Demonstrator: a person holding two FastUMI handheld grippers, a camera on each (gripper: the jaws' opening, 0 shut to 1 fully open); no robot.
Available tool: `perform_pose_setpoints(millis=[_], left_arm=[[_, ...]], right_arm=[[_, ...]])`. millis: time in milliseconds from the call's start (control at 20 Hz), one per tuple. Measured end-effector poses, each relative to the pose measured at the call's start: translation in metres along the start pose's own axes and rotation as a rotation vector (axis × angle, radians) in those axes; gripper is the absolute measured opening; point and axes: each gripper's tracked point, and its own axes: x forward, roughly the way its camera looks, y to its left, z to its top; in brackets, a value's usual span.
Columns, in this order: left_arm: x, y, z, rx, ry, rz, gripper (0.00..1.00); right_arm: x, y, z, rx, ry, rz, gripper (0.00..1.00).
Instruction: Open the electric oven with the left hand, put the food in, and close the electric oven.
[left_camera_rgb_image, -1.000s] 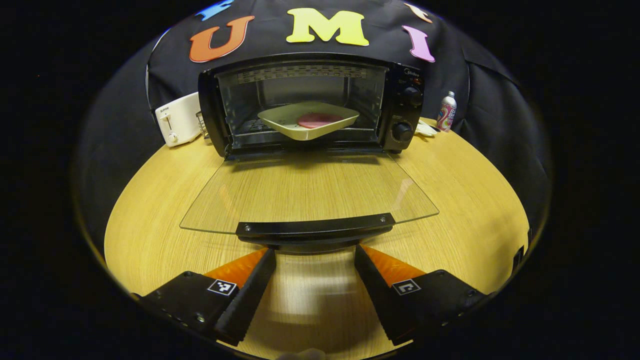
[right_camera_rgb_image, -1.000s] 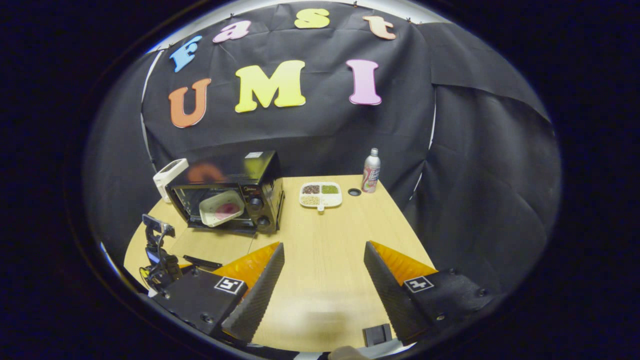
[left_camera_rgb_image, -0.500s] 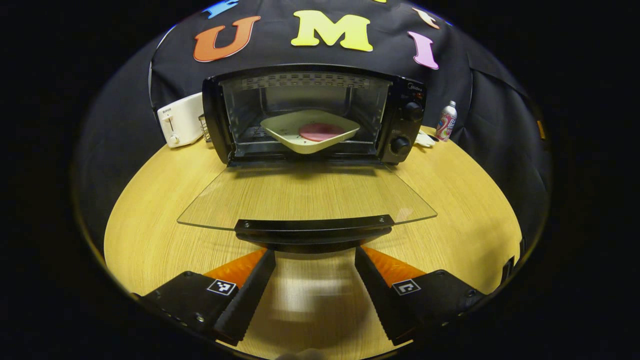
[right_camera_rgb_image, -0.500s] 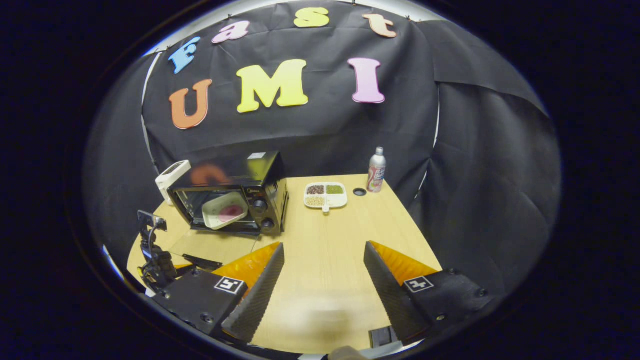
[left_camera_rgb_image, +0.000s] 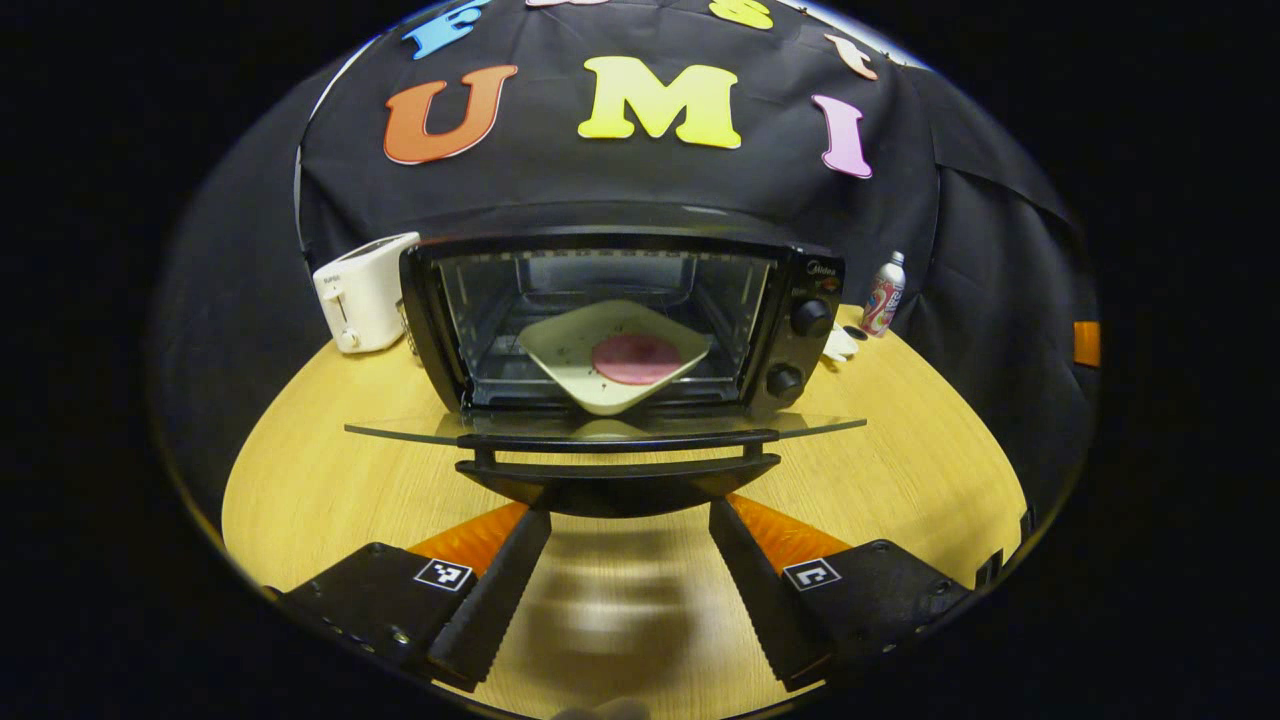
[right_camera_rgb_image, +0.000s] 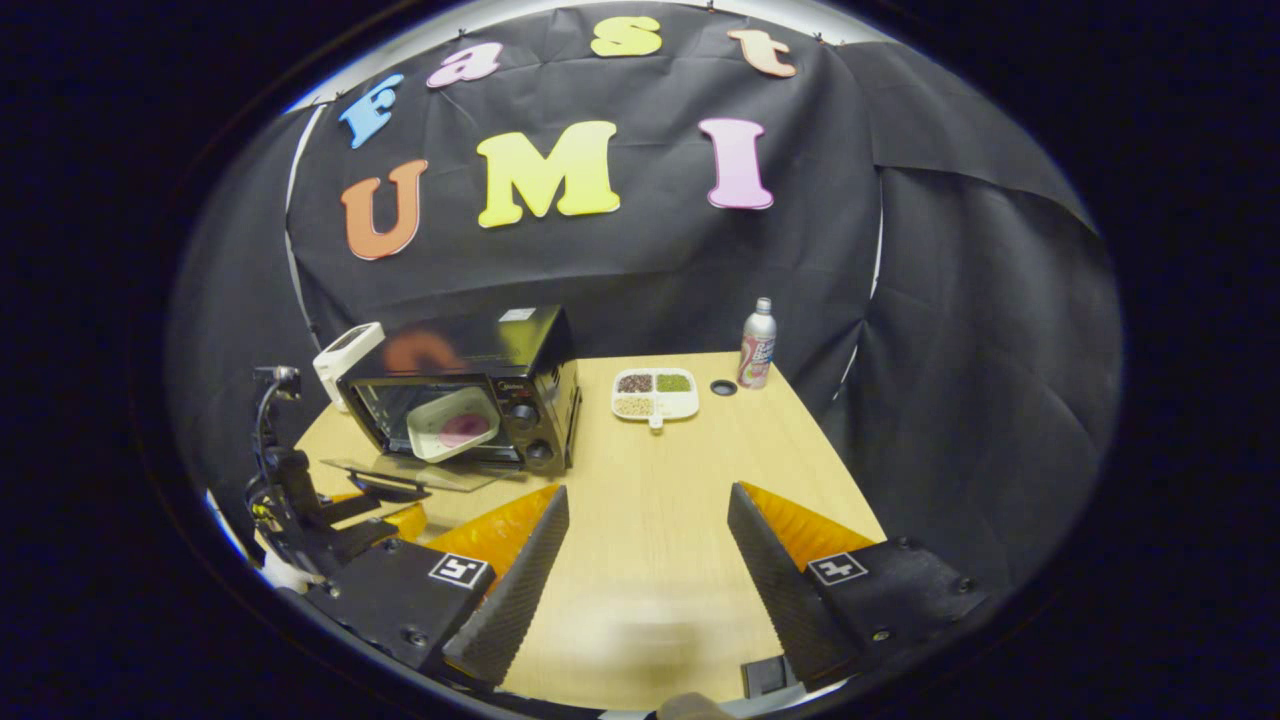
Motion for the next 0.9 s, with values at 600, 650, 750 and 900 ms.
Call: perform_pose_setpoints(millis=[600, 650, 750, 900], left_arm=[[0.012, 0.004, 0.051, -0.001, -0.061, -0.016, 0.96], [0.014, 0.005, 0.056, 0.003, -0.068, -0.017, 0.96], [0.019, 0.007, 0.068, 0.015, -0.086, -0.018, 0.96], [0.019, 0.012, 0.094, 0.02, -0.127, -0.011, 0.96]], right_arm=[[0.003, -0.01, -0.003, 0.041, 0.015, -0.025, 0.96], [0.004, -0.01, -0.001, 0.043, 0.015, -0.026, 0.96], [0.003, -0.01, -0.001, 0.046, 0.014, -0.028, 0.96], [0.004, -0.011, 0.0, 0.045, 0.008, -0.036, 1.0]])
